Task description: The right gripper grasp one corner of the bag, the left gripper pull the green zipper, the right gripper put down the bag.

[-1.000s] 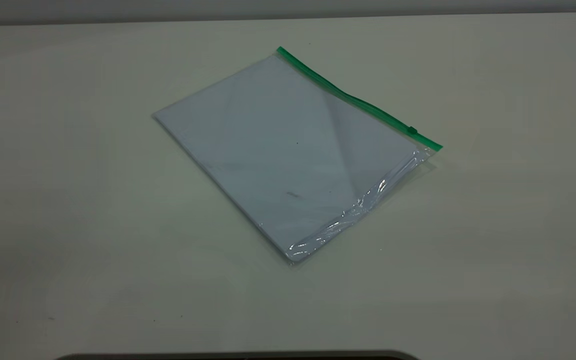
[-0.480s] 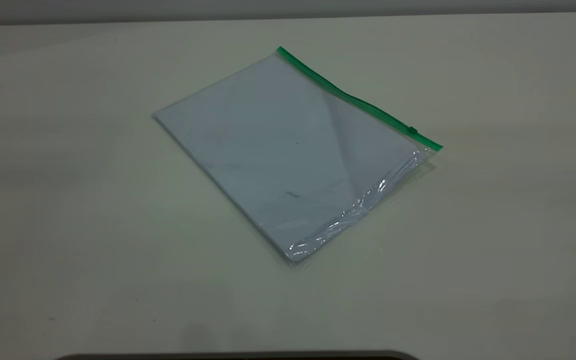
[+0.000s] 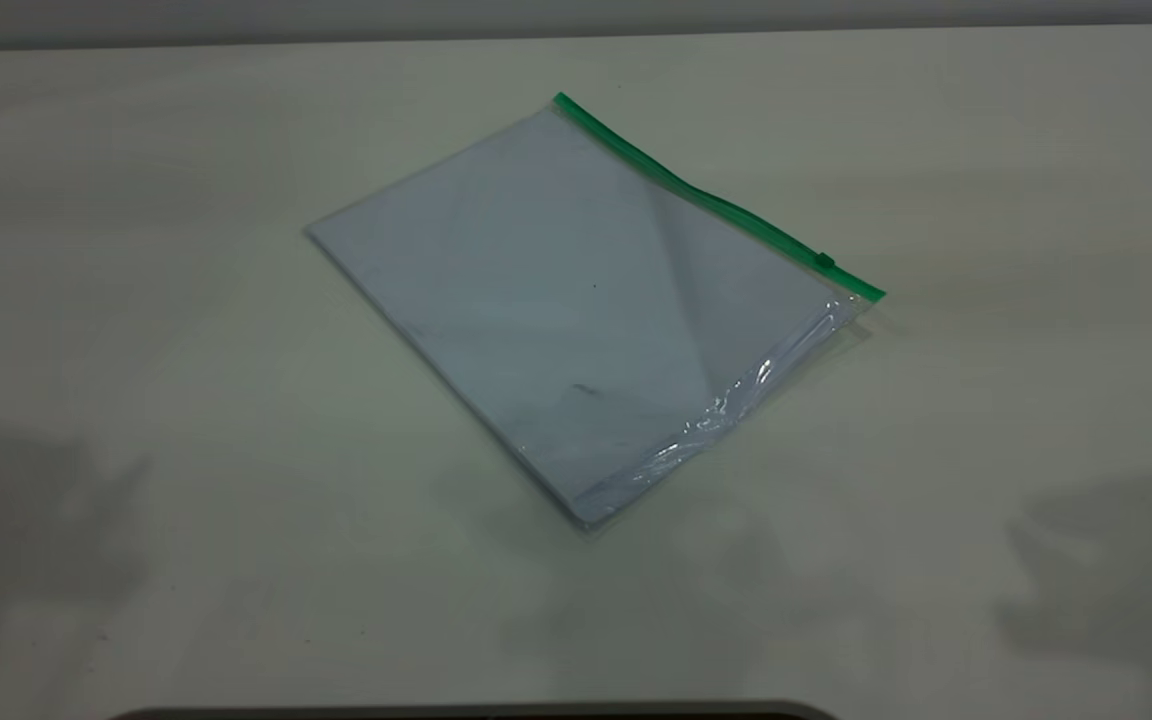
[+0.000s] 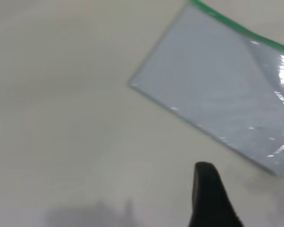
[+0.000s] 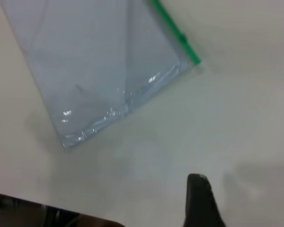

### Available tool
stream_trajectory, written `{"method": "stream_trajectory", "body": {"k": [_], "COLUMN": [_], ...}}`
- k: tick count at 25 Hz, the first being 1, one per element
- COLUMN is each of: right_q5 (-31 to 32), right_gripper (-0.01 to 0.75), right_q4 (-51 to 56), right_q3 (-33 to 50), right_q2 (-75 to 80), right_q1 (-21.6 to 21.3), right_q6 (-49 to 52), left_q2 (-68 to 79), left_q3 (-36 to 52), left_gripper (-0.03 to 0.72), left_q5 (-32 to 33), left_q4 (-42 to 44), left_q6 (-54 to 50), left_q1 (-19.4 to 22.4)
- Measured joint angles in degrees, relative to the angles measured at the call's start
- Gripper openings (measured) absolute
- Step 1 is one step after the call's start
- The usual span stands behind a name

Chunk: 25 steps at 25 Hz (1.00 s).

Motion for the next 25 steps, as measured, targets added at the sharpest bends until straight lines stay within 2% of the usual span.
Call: {"method": "stream_trajectory", "body": {"k": [5,11,16,20,25], "right_q5": [-7.03,-7.09,-0.39,7.98,12.82], "right_gripper": [0.51,0.51,0.51,0.51,0.518], "right_q4": [18.57,43.61,54.93,56.03,56.25], "right_q3": [-0.25,-5.87,-14.11,-20.39,-24.43], "right_q2": [17.74,35.94,50.14,59.91,66.78], "right_q1": [0.0,0.0,-0.16,-1.8,-5.75], "right_q6": [-18.87,-45.31,-57.84,-59.86,-61.25], "left_q2": [7.33,12.37,14.13,14.85,15.28], "left_q3": [-2.16,-2.18,-2.18,-2.18,-2.18], "left_gripper": [0.532,0.536,0.536,0.536,0.536], "left_q5": [0.58,0.53,-0.29,-0.94,-1.0], "left_q4": [-8.3,-12.91,-13.22,-13.22,-13.28], "left_q6": [7.95,11.63,11.82,11.88,11.88], "left_q1": [0.0,0.0,0.0,0.0,0.0]}}
